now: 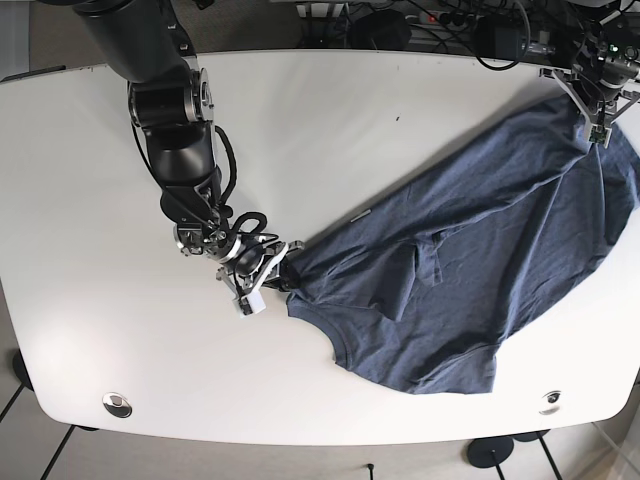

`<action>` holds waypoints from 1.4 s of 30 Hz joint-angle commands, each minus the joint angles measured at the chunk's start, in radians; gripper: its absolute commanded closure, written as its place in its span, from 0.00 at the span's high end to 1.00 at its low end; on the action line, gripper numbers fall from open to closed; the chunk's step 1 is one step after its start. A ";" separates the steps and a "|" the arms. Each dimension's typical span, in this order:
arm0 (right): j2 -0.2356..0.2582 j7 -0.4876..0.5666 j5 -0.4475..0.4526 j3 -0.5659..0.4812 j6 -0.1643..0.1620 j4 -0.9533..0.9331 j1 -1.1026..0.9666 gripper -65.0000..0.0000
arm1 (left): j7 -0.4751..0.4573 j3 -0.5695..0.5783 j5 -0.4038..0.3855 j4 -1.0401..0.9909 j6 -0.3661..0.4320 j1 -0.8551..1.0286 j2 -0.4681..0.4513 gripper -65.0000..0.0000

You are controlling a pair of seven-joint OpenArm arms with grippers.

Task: Fold the T-shirt properly
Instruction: 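Grasp the shirt edge with the right gripper and drag it toward the left gripper, then pull the shirt edge taut with both grippers to straighten it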

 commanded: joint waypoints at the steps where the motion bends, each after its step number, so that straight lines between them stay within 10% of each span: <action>1: 0.031 -0.004 0.007 0.002 -0.003 0.016 0.033 0.03 | -0.012 0.005 -0.002 0.017 0.002 -0.017 -0.015 0.00; 9: 0.206 -0.006 0.010 0.153 -0.037 0.022 -0.004 0.03 | -0.010 0.206 0.001 0.017 0.002 -0.109 -0.015 0.00; 14: 0.282 -0.142 0.010 0.354 0.020 0.245 -0.203 0.03 | -0.010 0.331 0.001 0.020 0.002 -0.161 -0.017 0.00; 25: 0.225 -0.311 0.011 0.665 0.061 0.739 -0.694 0.03 | -0.010 0.497 0.126 0.018 0.002 -0.182 -0.018 0.00; 35: 0.176 -0.314 0.083 0.676 0.083 0.832 -0.878 0.03 | -0.007 0.456 0.118 0.066 0.002 0.031 -0.204 0.03; 42: 0.177 -0.351 0.103 0.677 0.088 0.832 -0.883 0.03 | 0.223 0.158 -0.287 0.060 0.002 0.052 -0.232 0.46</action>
